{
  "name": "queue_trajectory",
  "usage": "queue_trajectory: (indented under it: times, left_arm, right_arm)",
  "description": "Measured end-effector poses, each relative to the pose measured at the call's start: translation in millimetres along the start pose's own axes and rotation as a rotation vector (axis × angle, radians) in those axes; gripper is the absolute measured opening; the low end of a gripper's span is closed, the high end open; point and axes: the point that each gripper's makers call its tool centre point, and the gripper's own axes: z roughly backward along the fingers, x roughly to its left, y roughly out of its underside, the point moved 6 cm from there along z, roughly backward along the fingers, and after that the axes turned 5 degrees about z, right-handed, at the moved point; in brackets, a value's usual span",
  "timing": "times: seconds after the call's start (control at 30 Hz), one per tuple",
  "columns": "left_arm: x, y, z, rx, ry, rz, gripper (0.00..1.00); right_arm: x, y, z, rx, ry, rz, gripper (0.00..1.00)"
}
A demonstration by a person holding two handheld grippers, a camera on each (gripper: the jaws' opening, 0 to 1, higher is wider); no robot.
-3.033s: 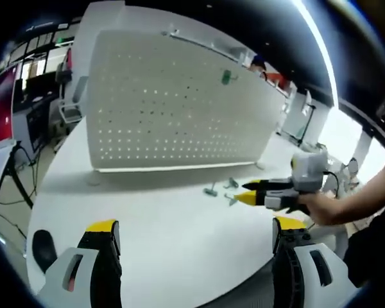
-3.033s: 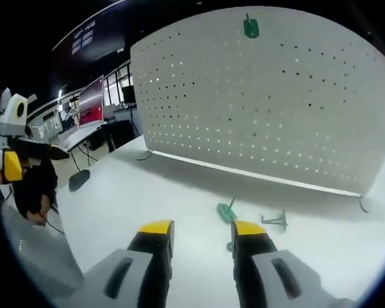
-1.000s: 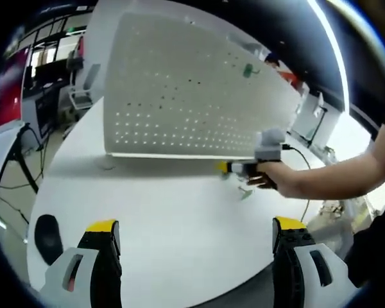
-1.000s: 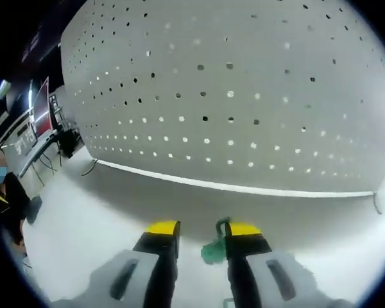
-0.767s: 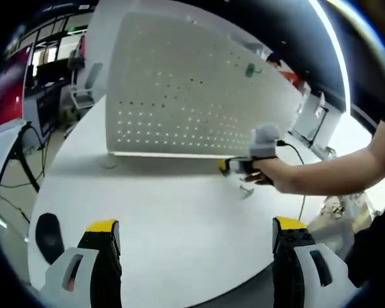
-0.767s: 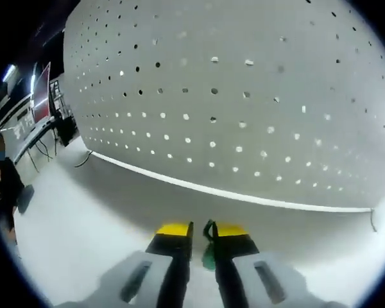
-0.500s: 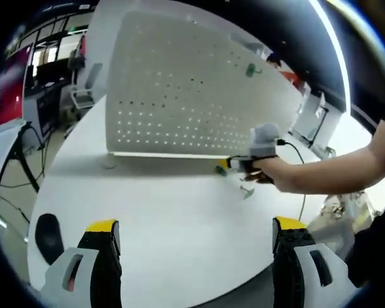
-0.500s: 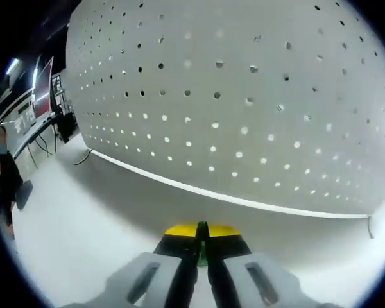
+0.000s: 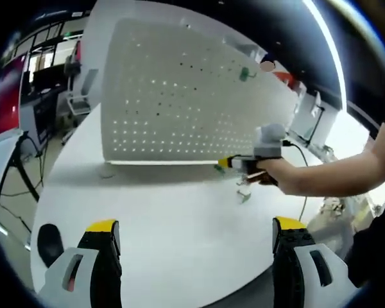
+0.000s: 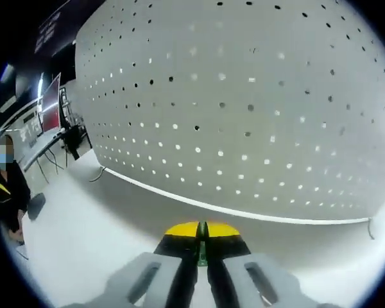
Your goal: Insert the hook assembly into the mounting plate slot until the hook locks in place.
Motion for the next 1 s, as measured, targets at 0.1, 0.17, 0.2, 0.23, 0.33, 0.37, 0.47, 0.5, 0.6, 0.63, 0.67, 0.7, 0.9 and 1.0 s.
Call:
queue_trajectory:
  times: [0.1,0.17,0.2,0.23,0.33,0.37,0.47,0.5,0.6,0.63,0.67,0.7,0.9,1.0]
  left_arm:
    - [-2.3,-2.9,0.9,-0.01,0.005,-0.007,1.0]
    - [-4.4,-4.6,1.4,-0.013,0.009,-0.013,1.0]
    - [-5.6,-5.4,1.8,-0.015,0.01,-0.016,1.0]
    - [-7.2,-6.8,2.1,-0.019,0.013,-0.021,1.0]
    - [-9.7,-9.6,1.5,-0.021,0.015,-0.034,1.0]
    - [-10.2,-11.0,0.7,-0.017,0.013,-0.041,1.0]
    - [-12.3,-16.1,-1.8,-0.015,0.012,-0.047,1.0]
    - [-13.6,-19.0,-3.4,-0.016,0.012,-0.048,1.0]
    - [-16.0,-26.4,-8.6,-0.016,0.011,-0.042,1.0]
    - [-16.8,-28.4,-10.0,-0.015,0.012,-0.04,1.0]
    - [-17.7,-30.8,-11.5,-0.016,0.013,-0.038,1.0]
    - [-18.4,-34.1,-13.8,-0.016,0.012,-0.036,1.0]
    - [-26.9,-47.7,-22.2,-0.056,0.048,0.028,0.96]
    - [-30.8,-52.0,-24.4,-0.052,0.058,0.037,0.94]
  right_arm:
    - [0.9,-9.5,6.5,-0.028,-0.005,-0.002,0.0]
    - [1.8,-20.7,12.8,-0.069,-0.007,0.042,0.0]
    - [3.3,-26.9,17.6,-0.086,-0.015,0.045,0.0]
    - [4.1,-31.5,20.7,-0.099,-0.022,0.039,0.0]
    - [6.5,-50.6,33.3,-0.166,-0.048,-0.014,0.0]
    - [7.9,-58.0,40.1,-0.189,-0.062,-0.034,0.0]
    - [13.8,-71.9,57.3,-0.237,-0.101,-0.074,0.0]
    - [20.4,-77.2,65.2,-0.263,-0.136,-0.101,0.0]
    - [35.5,-84.0,84.6,-0.304,-0.201,-0.127,0.0]
    - [40.2,-83.7,89.3,-0.304,-0.219,-0.131,0.0]
    - [45.5,-83.7,97.1,-0.311,-0.23,-0.134,0.0]
    - [51.7,-84.7,102.3,-0.326,-0.257,-0.149,0.0]
    - [84.7,-84.3,134.9,-0.371,-0.369,-0.208,0.0]
    - [99.7,-83.4,149.6,-0.39,-0.415,-0.224,0.0]
